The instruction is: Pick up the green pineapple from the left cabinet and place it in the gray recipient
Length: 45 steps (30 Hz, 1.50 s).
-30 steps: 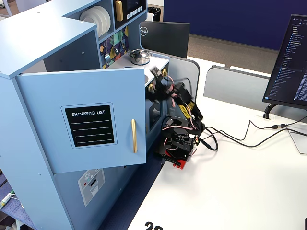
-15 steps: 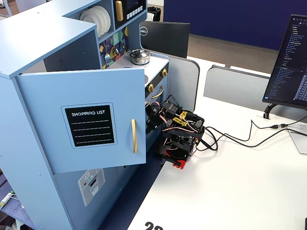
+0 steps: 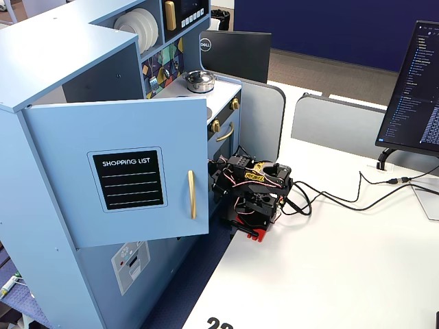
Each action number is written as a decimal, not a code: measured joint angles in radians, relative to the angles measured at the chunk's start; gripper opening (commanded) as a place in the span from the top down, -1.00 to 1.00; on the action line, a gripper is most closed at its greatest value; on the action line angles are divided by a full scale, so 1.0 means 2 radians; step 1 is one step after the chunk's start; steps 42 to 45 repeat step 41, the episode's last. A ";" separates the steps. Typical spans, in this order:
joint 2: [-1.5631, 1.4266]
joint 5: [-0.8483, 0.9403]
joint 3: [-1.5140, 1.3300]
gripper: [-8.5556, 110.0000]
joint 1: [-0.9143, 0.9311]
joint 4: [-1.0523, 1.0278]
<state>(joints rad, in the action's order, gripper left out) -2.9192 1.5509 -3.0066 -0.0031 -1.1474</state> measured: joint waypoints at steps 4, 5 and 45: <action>-0.036 0.000 0.005 0.86 0.008 -0.063; -0.048 0.001 0.006 0.86 0.012 -0.072; -0.133 -0.001 0.008 0.80 0.011 -0.109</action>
